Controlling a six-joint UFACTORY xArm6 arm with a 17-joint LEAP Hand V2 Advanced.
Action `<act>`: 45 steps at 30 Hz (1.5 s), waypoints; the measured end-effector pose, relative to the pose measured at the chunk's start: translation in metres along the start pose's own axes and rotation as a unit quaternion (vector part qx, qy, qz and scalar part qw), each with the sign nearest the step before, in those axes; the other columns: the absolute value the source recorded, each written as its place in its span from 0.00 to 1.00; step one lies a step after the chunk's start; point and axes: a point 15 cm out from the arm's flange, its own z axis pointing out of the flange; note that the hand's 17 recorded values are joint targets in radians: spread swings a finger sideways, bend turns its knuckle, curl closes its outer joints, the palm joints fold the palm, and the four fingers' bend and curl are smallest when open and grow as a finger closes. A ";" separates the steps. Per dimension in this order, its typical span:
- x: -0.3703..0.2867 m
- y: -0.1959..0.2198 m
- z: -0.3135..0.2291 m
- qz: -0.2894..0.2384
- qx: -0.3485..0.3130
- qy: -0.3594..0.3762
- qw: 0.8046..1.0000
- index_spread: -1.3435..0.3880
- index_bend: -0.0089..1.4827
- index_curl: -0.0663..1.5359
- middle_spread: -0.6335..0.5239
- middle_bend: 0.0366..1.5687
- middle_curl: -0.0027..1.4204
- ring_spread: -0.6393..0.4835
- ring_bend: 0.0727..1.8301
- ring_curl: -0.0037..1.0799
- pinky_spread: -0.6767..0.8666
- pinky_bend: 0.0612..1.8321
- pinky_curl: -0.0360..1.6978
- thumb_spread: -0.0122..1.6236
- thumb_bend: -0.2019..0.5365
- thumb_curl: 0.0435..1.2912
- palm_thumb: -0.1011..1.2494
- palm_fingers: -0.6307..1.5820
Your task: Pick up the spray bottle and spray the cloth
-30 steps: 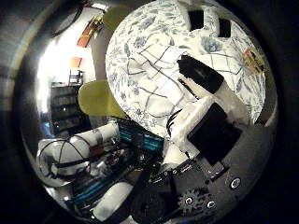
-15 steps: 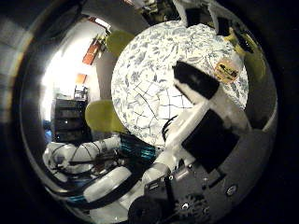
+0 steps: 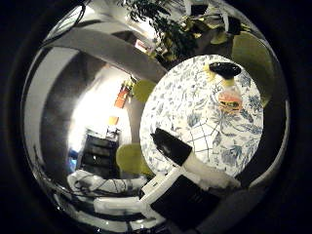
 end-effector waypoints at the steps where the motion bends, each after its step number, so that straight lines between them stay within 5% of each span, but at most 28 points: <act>1: 0.011 0.002 0.001 0.012 0.005 -0.007 1.000 0.62 0.11 0.24 0.52 0.24 0.33 0.65 0.35 0.26 0.65 0.40 0.08 0.64 0.24 0.19 0.42 0.39; 18: 0.101 0.028 0.068 0.117 0.047 -0.133 0.983 0.66 0.11 0.22 0.59 0.24 0.29 0.69 0.34 0.26 0.66 0.38 0.10 0.64 0.24 0.20 0.45 0.36; 45: 0.076 0.000 0.164 0.093 -0.014 -0.205 0.974 0.67 0.11 0.22 0.58 0.25 0.28 0.69 0.31 0.25 0.67 0.31 0.13 0.64 0.24 0.20 0.47 0.36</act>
